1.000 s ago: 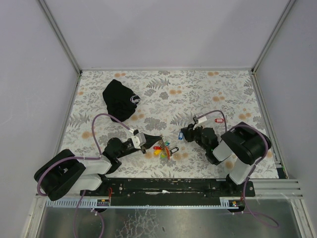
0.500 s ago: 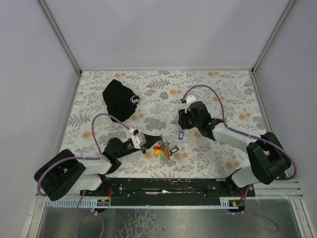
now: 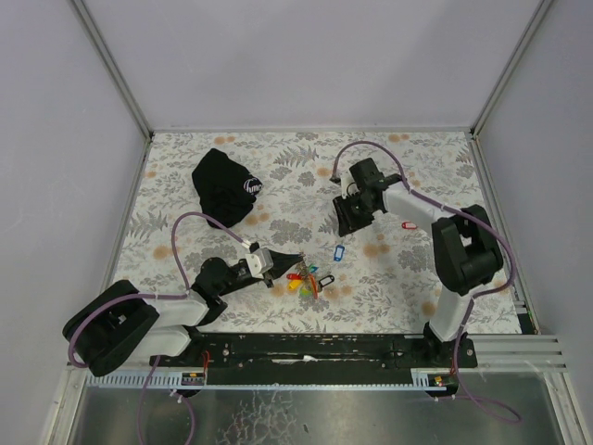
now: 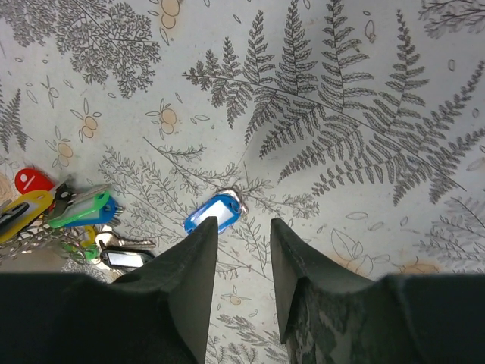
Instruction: Put the keys on the keyring
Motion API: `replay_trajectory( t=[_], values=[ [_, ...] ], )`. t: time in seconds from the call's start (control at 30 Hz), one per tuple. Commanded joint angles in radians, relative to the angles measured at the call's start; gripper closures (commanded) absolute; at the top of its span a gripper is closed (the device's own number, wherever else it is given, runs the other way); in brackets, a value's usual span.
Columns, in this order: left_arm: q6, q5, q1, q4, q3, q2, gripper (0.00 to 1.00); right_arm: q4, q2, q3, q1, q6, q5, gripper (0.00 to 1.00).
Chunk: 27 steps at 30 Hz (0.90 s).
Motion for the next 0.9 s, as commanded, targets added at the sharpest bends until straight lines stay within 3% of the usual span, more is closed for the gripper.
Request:
replay_trajectory(
  t=[0.0,0.37,0.87],
  values=[
    [0.008,-0.011,-0.005,0.013,0.023,-0.014,1.0,-0.169,0.084,0.126,-0.01,-0.07,-0.117,0.6],
    [0.013,-0.007,-0.005,-0.01,0.03,-0.015,1.0,-0.275,0.257,0.259,-0.024,-0.134,-0.151,0.63],
    [0.013,-0.004,-0.006,-0.017,0.035,-0.008,1.0,-0.325,0.312,0.287,-0.024,-0.177,-0.205,0.71]
  ],
)
